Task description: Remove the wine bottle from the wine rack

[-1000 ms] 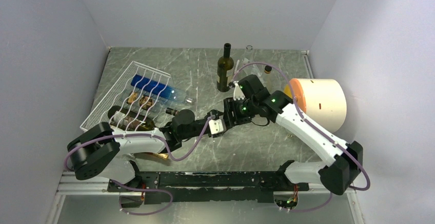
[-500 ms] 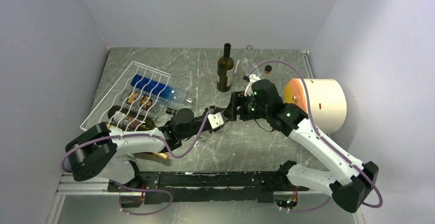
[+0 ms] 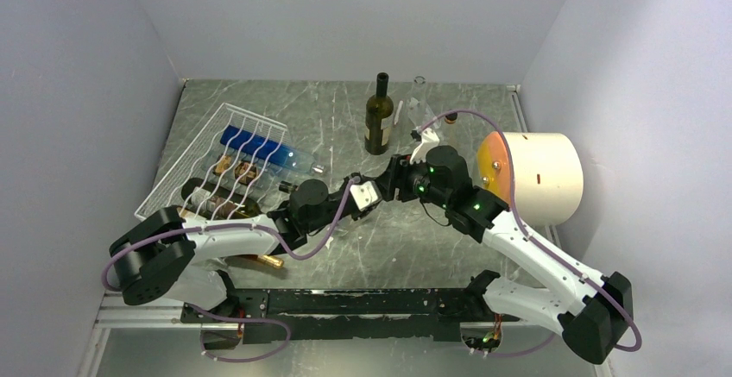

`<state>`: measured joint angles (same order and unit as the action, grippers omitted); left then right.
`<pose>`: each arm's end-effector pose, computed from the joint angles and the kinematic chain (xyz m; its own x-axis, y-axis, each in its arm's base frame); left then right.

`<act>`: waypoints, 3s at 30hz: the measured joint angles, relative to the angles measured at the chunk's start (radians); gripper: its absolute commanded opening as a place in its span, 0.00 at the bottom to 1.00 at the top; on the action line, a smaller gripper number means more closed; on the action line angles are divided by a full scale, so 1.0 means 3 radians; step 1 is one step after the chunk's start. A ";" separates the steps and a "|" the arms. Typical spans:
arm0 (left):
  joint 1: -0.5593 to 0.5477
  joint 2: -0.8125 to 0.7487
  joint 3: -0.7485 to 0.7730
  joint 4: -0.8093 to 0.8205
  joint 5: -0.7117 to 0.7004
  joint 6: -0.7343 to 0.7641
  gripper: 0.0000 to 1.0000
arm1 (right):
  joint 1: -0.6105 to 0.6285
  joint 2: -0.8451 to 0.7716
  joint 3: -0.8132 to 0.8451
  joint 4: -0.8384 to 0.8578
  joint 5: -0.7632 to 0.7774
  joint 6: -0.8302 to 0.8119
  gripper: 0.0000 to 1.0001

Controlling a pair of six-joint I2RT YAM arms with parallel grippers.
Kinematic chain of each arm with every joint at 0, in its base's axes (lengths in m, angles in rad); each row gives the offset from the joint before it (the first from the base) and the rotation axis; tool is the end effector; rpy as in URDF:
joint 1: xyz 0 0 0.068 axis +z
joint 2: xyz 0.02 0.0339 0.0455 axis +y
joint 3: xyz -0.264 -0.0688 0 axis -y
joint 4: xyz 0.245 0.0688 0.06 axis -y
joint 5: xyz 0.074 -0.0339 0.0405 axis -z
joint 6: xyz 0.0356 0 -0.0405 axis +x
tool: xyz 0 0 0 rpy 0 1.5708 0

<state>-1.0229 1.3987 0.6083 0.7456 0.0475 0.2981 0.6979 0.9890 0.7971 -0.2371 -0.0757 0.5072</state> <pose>0.1544 -0.2563 0.2368 0.2354 0.1775 -0.9556 0.8455 0.4474 0.2914 0.1718 0.1476 0.3007 -0.6154 0.1160 -0.7796 -0.4514 0.7590 0.4692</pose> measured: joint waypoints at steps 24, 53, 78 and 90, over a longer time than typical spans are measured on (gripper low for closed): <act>0.0034 -0.0687 0.0228 -0.0565 -0.0378 -0.0084 0.99 | 0.0011 0.0393 0.0687 -0.0576 0.1012 -0.0476 0.00; 0.0980 -0.1396 0.0413 -0.1059 -0.1119 -0.0259 0.98 | -0.0092 0.1764 0.1513 0.0128 0.2144 -0.1372 0.06; 0.1197 -0.1570 0.0413 -0.1104 -0.1474 -0.0084 0.99 | -0.0117 0.0994 0.1742 0.0071 0.1734 -0.1280 0.89; 0.1677 -0.1682 0.0412 -0.1083 -0.1659 -0.0294 1.00 | 0.0600 0.0827 0.1391 -0.0165 0.0973 -0.0902 0.90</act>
<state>-0.5198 0.8940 0.7319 0.4206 -0.4503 0.2100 0.8780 1.2369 1.2144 -0.2867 0.2161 0.2367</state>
